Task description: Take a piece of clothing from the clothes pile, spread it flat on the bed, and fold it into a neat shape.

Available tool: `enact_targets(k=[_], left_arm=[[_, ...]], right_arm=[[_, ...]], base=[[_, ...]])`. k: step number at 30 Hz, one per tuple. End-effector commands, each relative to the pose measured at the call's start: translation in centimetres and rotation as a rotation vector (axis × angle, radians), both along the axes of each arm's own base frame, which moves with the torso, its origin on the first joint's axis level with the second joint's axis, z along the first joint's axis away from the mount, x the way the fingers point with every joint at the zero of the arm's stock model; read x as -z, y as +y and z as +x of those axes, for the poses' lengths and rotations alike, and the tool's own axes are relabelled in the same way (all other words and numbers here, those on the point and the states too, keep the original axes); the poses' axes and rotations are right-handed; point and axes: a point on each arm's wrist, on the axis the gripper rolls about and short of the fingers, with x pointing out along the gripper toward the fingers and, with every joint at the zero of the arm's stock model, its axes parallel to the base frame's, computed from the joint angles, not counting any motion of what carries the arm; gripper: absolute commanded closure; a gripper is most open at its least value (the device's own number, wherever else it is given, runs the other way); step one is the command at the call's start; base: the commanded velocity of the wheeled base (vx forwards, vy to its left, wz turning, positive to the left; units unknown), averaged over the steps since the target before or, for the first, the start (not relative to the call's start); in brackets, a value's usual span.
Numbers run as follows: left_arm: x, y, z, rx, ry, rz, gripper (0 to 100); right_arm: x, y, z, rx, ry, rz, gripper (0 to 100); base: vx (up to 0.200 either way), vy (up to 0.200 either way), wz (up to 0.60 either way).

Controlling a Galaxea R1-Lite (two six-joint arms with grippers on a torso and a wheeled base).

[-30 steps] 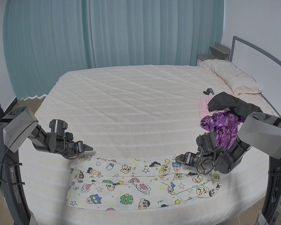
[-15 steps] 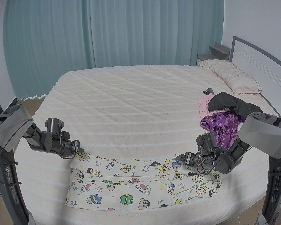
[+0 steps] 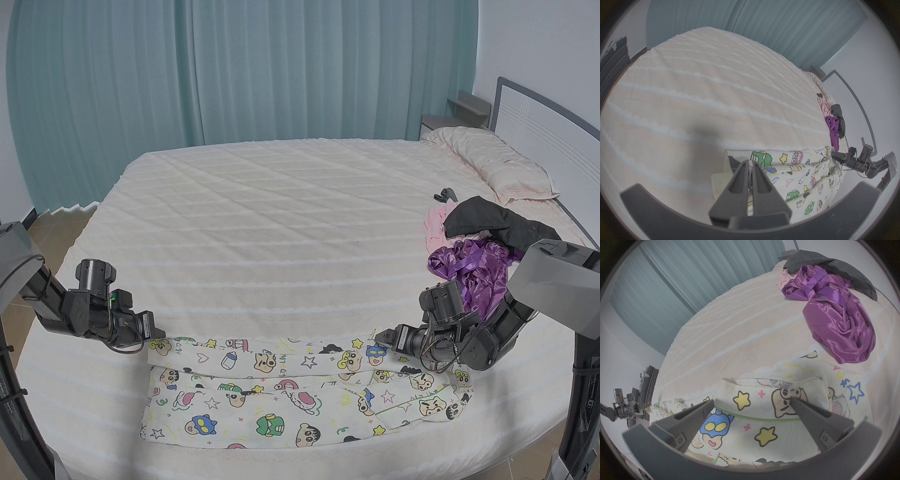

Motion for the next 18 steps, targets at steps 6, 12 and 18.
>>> enact_targets(k=[6, 12, 18], left_arm=[[-1.6, -0.3, -3.6, 0.033, -0.010, -0.010, 100], [0.1, 0.4, -7.6, 0.080, 0.065, 0.031, 100], [1.5, 1.4, -9.2, 0.073, 0.125, 0.040, 100]], right_arm=[[0.2, -0.1, -0.1, 0.001, 0.005, -0.003, 0], [0.1, -0.1, -0.2, 0.000, 0.005, -0.002, 0], [0.1, -0.1, -0.3, -0.001, 0.007, -0.002, 0]], base=[[0.000, 0.000, 0.00], [0.000, 0.000, 0.00], [0.000, 0.000, 0.00]])
